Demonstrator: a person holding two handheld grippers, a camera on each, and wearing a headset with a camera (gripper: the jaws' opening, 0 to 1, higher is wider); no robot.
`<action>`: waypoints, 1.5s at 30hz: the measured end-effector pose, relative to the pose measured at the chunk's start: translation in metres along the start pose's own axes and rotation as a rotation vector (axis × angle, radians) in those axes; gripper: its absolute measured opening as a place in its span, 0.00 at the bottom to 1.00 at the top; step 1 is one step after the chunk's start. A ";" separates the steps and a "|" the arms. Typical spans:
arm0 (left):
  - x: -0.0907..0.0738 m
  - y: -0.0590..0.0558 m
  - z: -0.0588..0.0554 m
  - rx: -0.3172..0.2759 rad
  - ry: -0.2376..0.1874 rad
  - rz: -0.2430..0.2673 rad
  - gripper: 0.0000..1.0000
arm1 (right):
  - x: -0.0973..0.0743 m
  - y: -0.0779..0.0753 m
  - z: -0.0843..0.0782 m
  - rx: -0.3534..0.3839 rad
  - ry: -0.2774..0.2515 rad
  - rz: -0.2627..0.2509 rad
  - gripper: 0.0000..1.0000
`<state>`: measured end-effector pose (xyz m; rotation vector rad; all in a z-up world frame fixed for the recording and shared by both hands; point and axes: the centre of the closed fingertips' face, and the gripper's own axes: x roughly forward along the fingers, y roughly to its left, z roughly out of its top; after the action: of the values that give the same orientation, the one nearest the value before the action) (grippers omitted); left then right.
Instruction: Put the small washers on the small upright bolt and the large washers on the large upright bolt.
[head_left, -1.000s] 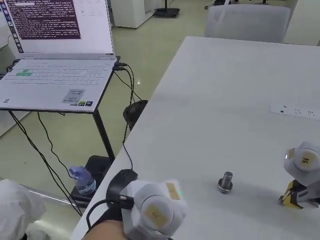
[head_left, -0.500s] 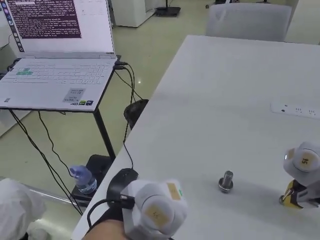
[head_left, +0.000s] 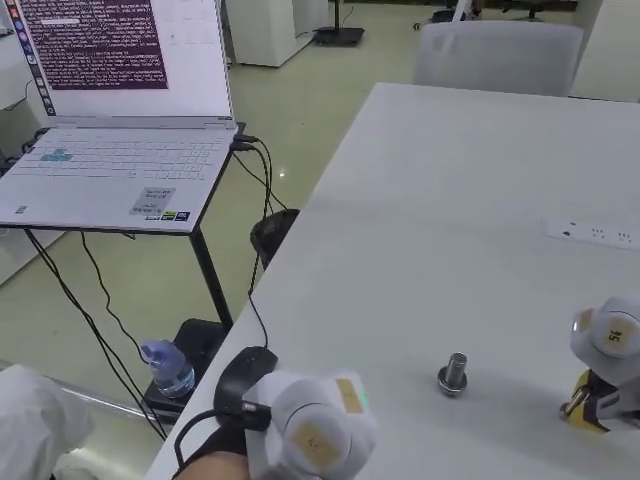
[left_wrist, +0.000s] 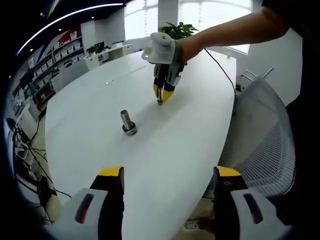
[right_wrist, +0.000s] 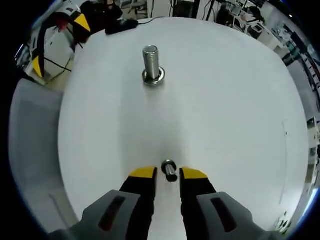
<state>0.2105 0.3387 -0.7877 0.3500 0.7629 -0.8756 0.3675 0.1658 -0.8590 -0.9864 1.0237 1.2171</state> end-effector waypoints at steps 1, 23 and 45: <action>0.000 0.000 0.001 -0.001 -0.002 0.002 0.72 | -0.002 0.000 0.001 0.001 -0.007 -0.002 0.20; 0.007 -0.002 0.020 -0.030 -0.042 0.031 0.74 | -0.062 -0.005 0.019 0.122 -0.339 -0.096 0.43; -0.002 -0.001 0.042 -0.152 -0.148 0.092 0.76 | -0.142 0.038 0.001 0.318 -0.725 -0.146 0.70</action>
<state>0.2275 0.3154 -0.7575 0.1820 0.6668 -0.7429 0.3209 0.1352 -0.7228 -0.3113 0.5288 1.1163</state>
